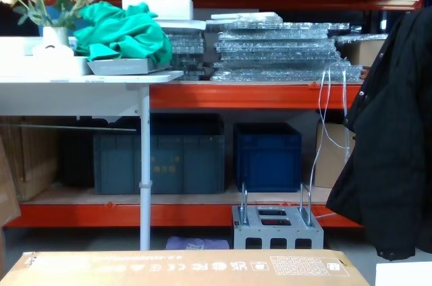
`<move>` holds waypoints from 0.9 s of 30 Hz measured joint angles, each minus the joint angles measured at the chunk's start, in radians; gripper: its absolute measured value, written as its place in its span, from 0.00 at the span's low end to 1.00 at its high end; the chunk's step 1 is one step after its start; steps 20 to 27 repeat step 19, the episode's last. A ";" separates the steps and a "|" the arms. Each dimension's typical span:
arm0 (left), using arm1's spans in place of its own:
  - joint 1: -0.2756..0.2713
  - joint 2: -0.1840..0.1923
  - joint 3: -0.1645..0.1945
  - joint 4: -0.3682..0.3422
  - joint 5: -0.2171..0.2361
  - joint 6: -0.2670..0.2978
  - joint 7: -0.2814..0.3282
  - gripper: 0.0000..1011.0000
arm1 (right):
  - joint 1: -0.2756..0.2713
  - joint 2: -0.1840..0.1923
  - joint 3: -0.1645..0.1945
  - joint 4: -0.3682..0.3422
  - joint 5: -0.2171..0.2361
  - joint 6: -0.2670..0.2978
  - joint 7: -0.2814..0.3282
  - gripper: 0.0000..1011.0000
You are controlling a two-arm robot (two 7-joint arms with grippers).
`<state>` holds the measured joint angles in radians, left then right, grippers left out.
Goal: Use one hand to grasp the basket and place it at the designated location.
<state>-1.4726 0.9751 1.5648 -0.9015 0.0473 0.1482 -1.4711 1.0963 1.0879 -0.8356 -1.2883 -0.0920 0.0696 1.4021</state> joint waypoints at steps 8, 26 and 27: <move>0.000 0.000 0.000 0.000 0.000 0.000 0.000 0.00 | 0.000 0.000 0.000 -0.001 0.000 0.001 0.001 0.99; 0.000 0.000 0.000 0.000 0.000 0.000 0.000 0.00 | 0.000 0.000 0.000 0.000 0.000 0.000 0.001 0.99; 0.000 0.000 0.000 0.000 0.000 0.000 0.000 0.00 | 0.000 0.000 0.000 0.000 0.000 0.000 0.001 0.99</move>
